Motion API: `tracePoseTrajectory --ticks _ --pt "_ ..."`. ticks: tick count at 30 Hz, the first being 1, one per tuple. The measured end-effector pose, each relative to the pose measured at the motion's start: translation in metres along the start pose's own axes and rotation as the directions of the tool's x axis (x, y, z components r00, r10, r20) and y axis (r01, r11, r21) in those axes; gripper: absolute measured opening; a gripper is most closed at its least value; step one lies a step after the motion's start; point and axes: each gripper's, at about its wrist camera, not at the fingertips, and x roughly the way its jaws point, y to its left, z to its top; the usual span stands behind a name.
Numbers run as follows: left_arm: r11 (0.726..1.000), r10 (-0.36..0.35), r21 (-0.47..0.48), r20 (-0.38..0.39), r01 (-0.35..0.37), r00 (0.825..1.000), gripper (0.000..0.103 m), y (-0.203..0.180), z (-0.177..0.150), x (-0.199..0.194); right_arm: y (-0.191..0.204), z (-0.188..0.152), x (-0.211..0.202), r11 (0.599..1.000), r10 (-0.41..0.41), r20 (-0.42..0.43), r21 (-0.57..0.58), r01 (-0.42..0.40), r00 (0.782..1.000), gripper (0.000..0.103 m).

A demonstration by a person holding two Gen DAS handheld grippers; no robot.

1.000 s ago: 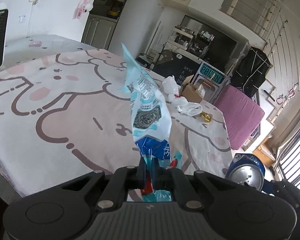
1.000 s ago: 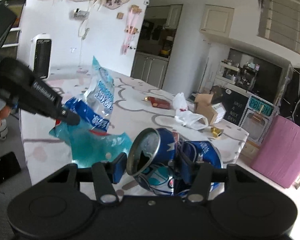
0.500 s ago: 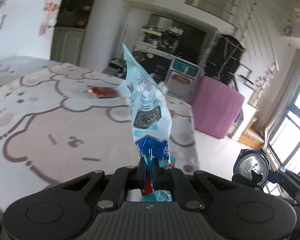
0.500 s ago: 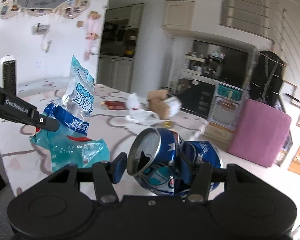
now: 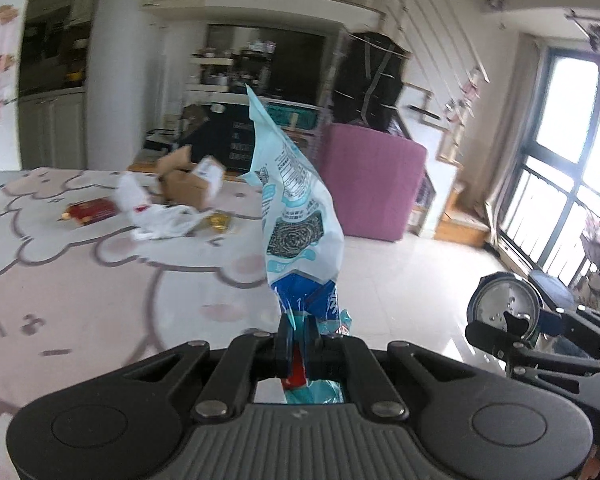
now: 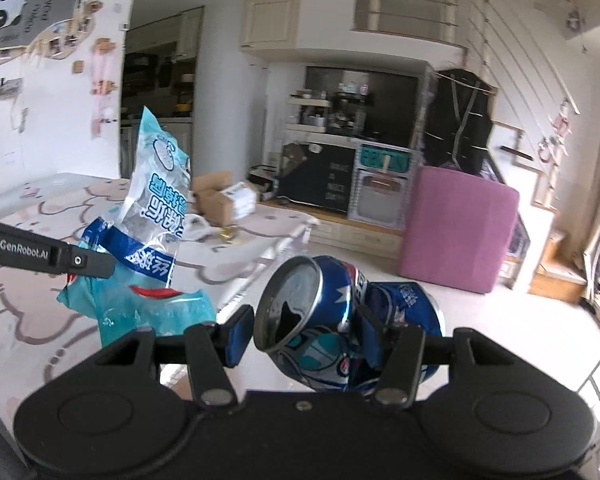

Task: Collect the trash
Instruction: 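Carry the snack bag and Pepsi can with both grippers over the wastebasket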

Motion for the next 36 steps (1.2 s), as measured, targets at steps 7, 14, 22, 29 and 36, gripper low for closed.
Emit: tracePoseTrajectory --ticks 7,14,22,29,36 --pt "0.996 -0.037 0.085 -0.057 0.041 0.998 0.004 -0.041 -0.001 0.038 -0.044 -0.011 0.003 0.996 -0.064 -0.026 0.061 0.065 0.998 0.056" --pt "0.985 -0.085 0.134 -0.151 0.106 0.985 0.004 -0.074 -0.007 0.092 -0.082 -0.034 0.019 0.983 -0.112 -0.075 0.136 0.121 0.991 0.056" --pt "0.969 -0.132 0.143 -0.382 0.199 0.915 0.004 -0.095 -0.028 0.185 -0.111 -0.064 0.060 0.953 -0.130 -0.150 0.255 0.165 0.980 0.056" --pt "0.960 -0.140 0.109 -0.607 0.257 0.782 0.005 -0.092 -0.062 0.275 -0.123 -0.087 0.111 0.918 -0.100 -0.215 0.356 0.174 0.971 0.056" --pt "0.964 -0.093 0.096 -0.751 0.247 0.654 0.005 -0.088 -0.103 0.351 -0.135 -0.118 0.154 0.878 -0.055 -0.293 0.440 0.186 0.955 0.056"
